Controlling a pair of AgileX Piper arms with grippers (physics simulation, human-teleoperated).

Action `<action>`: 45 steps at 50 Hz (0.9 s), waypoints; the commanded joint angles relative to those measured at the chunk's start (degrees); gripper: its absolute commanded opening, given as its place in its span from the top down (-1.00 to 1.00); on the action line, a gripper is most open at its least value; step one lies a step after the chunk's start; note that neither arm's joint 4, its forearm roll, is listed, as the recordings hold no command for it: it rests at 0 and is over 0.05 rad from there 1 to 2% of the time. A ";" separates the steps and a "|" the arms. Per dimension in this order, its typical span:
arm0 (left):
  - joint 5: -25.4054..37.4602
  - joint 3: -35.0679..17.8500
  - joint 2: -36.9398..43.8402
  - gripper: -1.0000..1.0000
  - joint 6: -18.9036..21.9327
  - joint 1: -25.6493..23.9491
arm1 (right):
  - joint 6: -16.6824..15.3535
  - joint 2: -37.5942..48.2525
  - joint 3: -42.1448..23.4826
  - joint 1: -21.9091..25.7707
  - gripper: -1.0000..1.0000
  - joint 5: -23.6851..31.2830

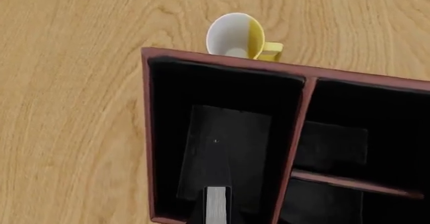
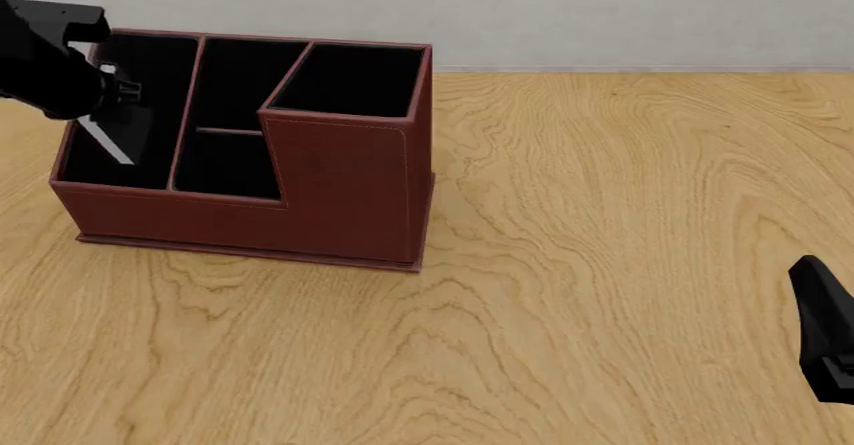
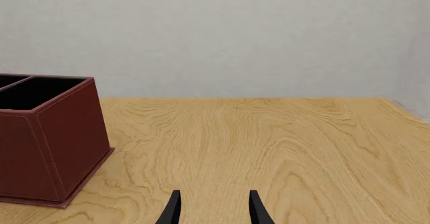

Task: Pick up the book and place it in the left compartment of the caddy.

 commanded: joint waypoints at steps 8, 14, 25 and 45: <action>0.33 -1.30 1.93 1.00 2.34 1.29 | 0.01 0.00 0.13 0.12 -1.00 -0.12; 1.81 -2.19 3.30 1.00 4.30 3.05 | 0.01 0.00 0.13 0.11 -1.00 -0.12; 4.41 -5.54 6.74 1.00 6.72 6.33 | 0.01 0.00 0.13 0.11 -1.00 -0.12; 4.51 -5.31 5.53 1.00 4.75 4.39 | -0.01 0.00 0.13 0.11 -1.00 -0.12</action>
